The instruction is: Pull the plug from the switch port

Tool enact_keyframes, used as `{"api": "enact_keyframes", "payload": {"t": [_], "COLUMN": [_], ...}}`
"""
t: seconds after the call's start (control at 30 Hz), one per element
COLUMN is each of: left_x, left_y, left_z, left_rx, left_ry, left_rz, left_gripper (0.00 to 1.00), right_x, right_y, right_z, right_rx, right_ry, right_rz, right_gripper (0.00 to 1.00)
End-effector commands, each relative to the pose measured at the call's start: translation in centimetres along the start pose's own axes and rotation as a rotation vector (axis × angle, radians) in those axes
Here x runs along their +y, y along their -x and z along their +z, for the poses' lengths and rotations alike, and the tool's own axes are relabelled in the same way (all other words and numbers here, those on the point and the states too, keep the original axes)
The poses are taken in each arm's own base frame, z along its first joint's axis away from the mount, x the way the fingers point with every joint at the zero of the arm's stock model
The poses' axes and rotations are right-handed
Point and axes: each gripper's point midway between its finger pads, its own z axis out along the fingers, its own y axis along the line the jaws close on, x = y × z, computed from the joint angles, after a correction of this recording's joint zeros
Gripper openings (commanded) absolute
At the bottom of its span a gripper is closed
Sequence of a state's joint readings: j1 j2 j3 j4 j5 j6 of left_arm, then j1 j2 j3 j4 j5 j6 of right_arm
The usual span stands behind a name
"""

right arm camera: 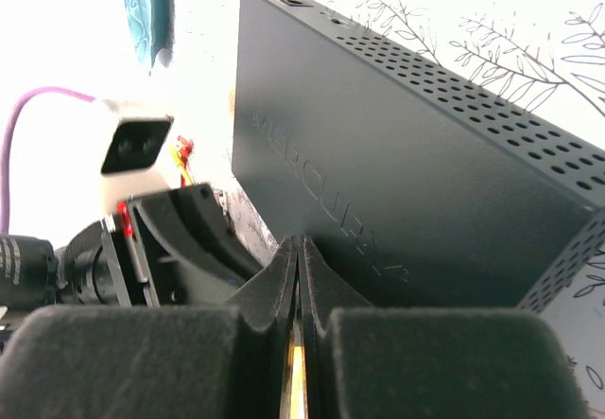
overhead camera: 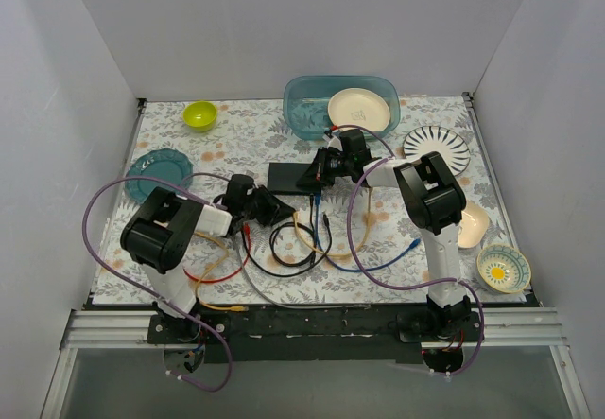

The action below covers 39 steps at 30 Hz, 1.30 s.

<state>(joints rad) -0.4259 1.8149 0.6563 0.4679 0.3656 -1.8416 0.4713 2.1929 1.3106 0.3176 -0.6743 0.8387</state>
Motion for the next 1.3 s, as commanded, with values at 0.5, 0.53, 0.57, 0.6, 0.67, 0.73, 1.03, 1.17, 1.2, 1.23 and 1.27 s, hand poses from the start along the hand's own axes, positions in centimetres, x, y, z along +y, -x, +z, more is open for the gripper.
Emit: {"api": "enact_keyframes", "payload": {"t": [0.5, 0.53, 0.57, 0.6, 0.67, 0.73, 1.03, 1.17, 1.2, 1.23, 1.27], "left_x": [0.8, 0.0, -2.8, -3.9, -6.2, -7.4, -5.1, -3.0, -2.0, -1.7, -1.5], "left_y": [6.1, 6.2, 6.6, 6.5, 5.8, 3.6, -1.9, -2.0, -2.0, -1.7, -1.5], "left_z": [-12.9, -12.4, -12.0, -11.3, -8.8, -6.6, -0.4, 1.5, 2.1, 2.4, 2.6], "left_rx": [-0.325, -0.312, -0.299, -0.278, -0.195, -0.108, 0.064, 0.081, 0.085, 0.070, 0.060], "left_ry": [0.201, 0.165, 0.057, 0.015, -0.039, -0.051, -0.005, 0.063, 0.092, 0.104, 0.116], "left_rz": [-0.035, -0.030, 0.000, 0.011, 0.053, 0.114, 0.117, 0.075, 0.061, 0.051, 0.031], "left_gripper": [0.82, 0.82, 0.82, 0.79, 0.74, 0.64, 0.45, 0.44, 0.44, 0.44, 0.44], "right_x": [-5.9, -5.9, -5.9, -5.9, -6.0, -6.1, -6.0, -6.5, -6.6, -6.6, -6.6], "right_y": [-2.8, -2.6, -2.5, -2.5, -2.4, -2.5, -2.2, -2.6, -2.6, -2.6, -2.6], "right_z": [-0.5, -0.5, -0.5, -0.5, -0.5, -0.5, -1.0, -1.1, -1.2, -1.2, -1.2], "right_rx": [0.042, 0.039, 0.038, 0.037, 0.035, 0.037, 0.028, 0.033, 0.033, 0.033, 0.030], "right_ry": [-0.170, -0.170, -0.171, -0.172, -0.173, -0.172, -0.172, -0.179, -0.180, -0.179, -0.181], "right_rz": [0.071, 0.070, 0.070, 0.068, 0.073, 0.076, 0.075, 0.084, 0.086, 0.086, 0.088], "right_gripper": [0.06, 0.06, 0.06, 0.06, 0.06, 0.06, 0.06, 0.06, 0.06, 0.06, 0.06]}}
